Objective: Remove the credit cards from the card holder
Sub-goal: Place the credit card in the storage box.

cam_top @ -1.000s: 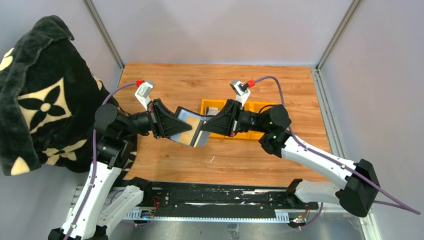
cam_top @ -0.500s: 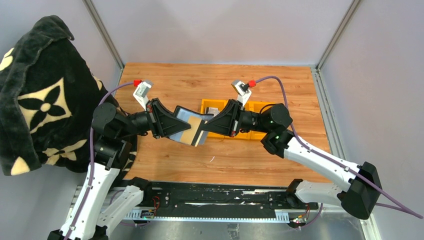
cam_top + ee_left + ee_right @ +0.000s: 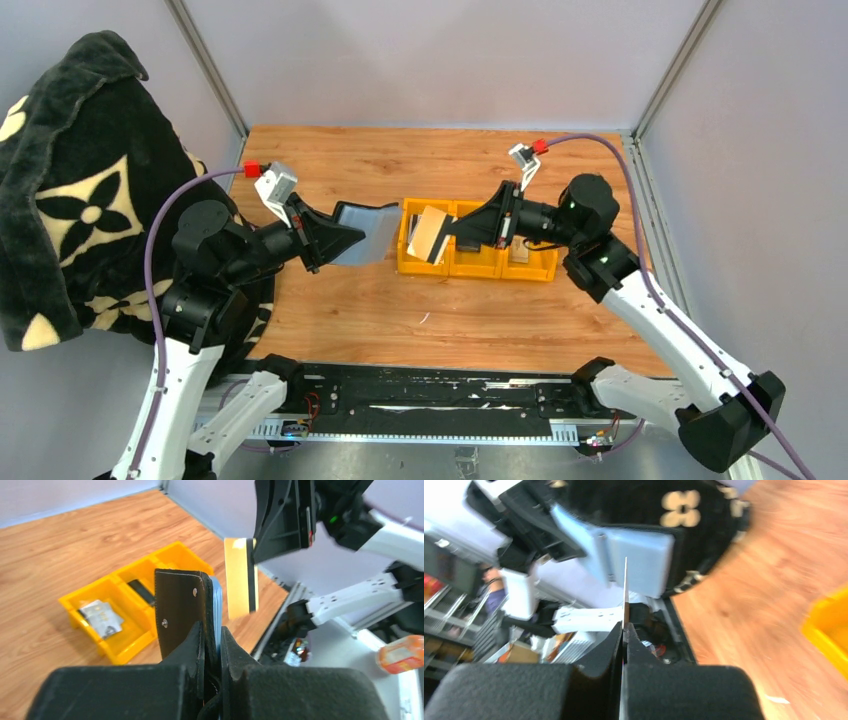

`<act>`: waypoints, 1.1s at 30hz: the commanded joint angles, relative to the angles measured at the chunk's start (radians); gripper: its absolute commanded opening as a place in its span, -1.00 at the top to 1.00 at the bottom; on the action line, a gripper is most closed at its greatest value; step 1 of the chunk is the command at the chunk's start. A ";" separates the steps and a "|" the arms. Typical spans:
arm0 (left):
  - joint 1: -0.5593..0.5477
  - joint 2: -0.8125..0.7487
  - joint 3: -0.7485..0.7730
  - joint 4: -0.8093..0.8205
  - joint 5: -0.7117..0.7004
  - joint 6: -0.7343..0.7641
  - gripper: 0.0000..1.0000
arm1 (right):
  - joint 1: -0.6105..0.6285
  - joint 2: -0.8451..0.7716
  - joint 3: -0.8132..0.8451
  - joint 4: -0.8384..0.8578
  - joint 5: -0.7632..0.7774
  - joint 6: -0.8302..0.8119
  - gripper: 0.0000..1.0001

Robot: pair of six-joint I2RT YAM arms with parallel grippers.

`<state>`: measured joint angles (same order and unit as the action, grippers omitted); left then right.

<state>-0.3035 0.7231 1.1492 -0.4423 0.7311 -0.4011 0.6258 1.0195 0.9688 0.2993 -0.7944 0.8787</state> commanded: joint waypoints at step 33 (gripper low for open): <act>0.003 -0.064 0.071 -0.188 0.084 0.407 1.00 | -0.400 0.540 0.253 -0.914 0.645 -0.681 1.00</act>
<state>-0.3035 0.6811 1.1786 -0.6857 0.7952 0.0261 0.2398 1.4979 1.2194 -0.6361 -0.1085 0.2146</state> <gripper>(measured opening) 0.077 0.005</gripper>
